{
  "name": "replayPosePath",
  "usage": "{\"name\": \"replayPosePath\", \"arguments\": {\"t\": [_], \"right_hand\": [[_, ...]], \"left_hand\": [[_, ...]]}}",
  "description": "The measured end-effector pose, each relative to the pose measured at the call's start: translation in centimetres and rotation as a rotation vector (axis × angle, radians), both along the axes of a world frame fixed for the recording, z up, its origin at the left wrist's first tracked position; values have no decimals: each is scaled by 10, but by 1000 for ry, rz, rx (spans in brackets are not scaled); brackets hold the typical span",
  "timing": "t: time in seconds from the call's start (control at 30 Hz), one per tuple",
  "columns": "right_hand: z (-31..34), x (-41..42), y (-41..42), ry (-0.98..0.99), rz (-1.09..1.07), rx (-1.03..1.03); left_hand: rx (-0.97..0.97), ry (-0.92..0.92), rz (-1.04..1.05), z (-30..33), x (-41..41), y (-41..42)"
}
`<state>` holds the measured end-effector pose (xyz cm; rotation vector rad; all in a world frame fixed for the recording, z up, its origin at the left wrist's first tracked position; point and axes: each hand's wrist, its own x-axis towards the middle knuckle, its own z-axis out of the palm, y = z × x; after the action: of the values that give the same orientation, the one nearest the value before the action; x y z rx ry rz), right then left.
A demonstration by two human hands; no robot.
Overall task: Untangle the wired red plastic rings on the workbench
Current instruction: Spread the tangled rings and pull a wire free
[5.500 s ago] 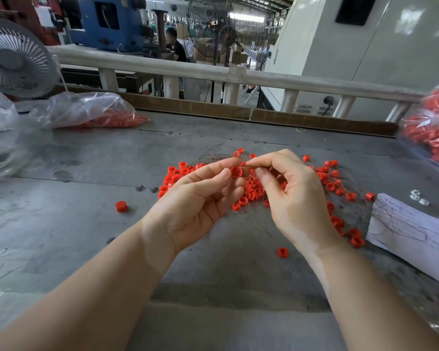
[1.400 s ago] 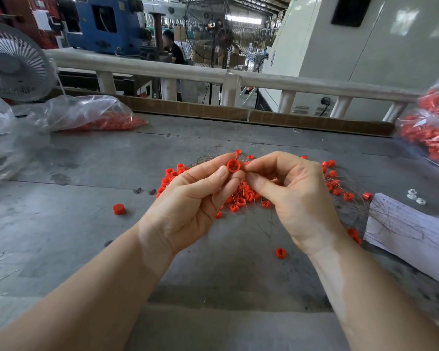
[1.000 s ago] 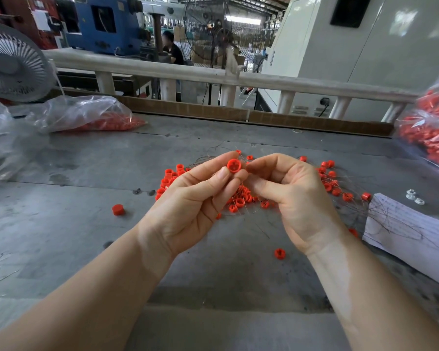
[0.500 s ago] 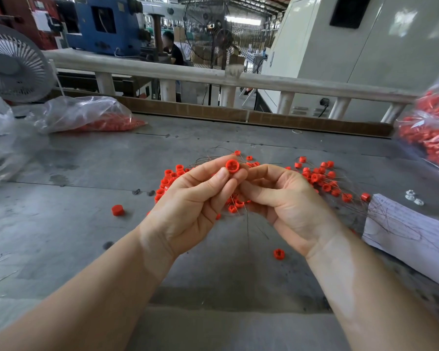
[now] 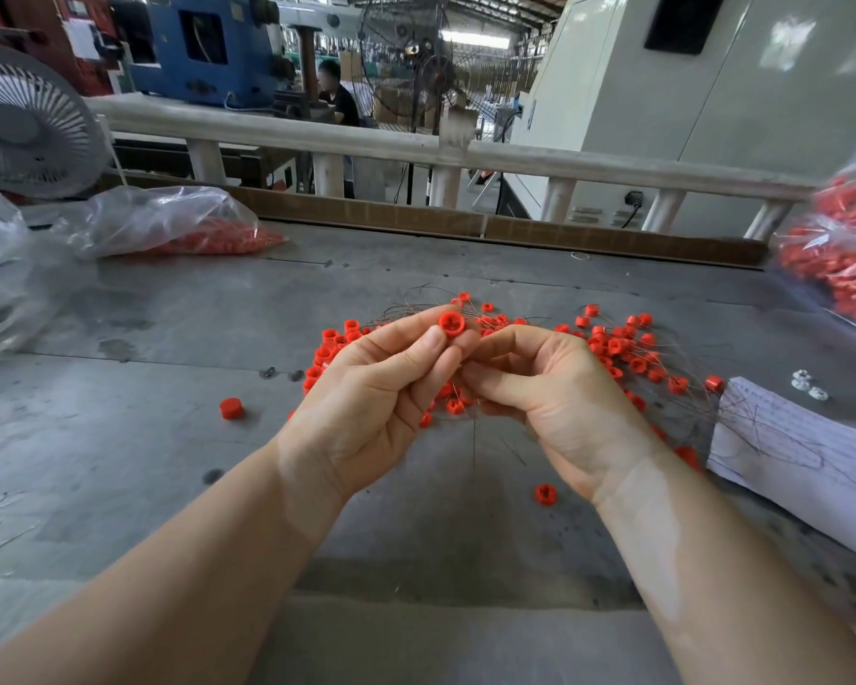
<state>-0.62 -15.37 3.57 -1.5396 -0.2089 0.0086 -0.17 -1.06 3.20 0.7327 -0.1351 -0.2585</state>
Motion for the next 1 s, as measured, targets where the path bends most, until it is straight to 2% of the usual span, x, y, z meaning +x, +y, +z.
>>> {"name": "replayPosePath", "arguments": {"t": [0.2,0.67,1.0], "right_hand": [[0,2,-2,-117,-66,-41],[-3,5,-3,-227,-137,-160],[-2,3,-3,-234,-157,-183]], "left_hand": [[20,-17,3,-2,3,2],[46,17,-34,-1,4,3],[68,26,-31,-2,3,3]]}}
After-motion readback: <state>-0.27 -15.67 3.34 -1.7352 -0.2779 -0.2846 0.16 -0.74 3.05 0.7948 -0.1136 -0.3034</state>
